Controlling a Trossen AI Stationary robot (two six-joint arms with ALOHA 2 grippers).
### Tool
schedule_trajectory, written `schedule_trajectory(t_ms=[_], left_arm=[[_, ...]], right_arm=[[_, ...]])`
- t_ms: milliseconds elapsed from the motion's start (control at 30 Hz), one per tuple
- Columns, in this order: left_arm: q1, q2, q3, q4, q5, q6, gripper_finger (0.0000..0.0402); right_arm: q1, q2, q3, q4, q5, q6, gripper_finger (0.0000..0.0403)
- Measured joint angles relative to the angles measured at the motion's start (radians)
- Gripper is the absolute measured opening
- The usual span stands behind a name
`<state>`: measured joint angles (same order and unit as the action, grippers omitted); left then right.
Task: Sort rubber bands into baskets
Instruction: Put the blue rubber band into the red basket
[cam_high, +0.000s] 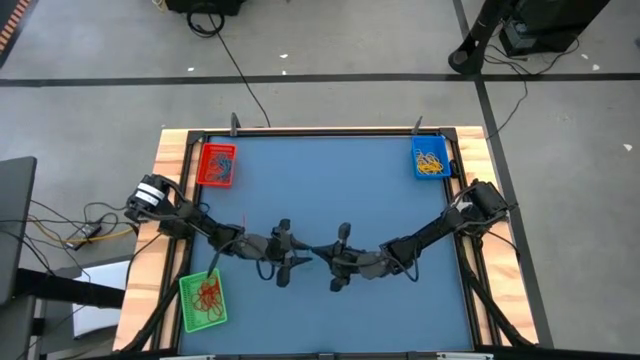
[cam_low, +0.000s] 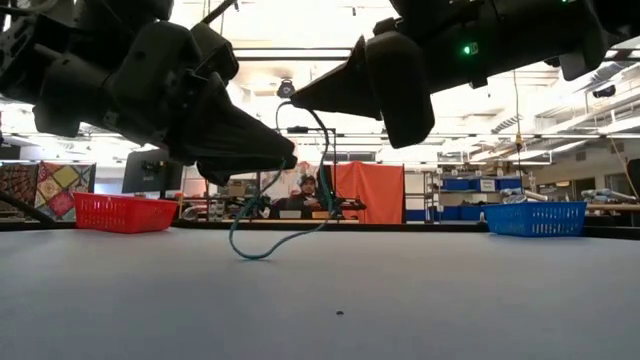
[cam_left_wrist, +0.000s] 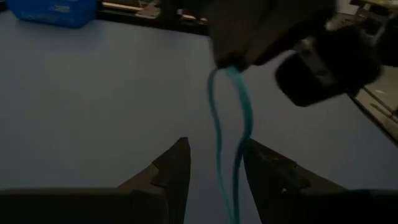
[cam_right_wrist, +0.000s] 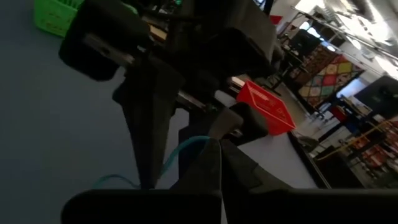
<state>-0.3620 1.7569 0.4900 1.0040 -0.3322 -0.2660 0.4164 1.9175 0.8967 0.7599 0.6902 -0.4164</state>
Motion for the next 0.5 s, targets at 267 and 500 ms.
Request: schedule_trajectory(t_ms=[267, 500], left_arm=[[0.011, 0.0, 0.0, -0.003, 0.0, 0.002, 0.0108], [0.037, 0.0, 0.0, -0.002, 0.138, 0.024, 0.001]], right_arm=[[0.001, -0.001, 0.0, 0.01, 0.084, 0.005, 0.0004], [0.001, -0.001, 0.0, 0.004, 0.102, 0.095, 0.0055]])
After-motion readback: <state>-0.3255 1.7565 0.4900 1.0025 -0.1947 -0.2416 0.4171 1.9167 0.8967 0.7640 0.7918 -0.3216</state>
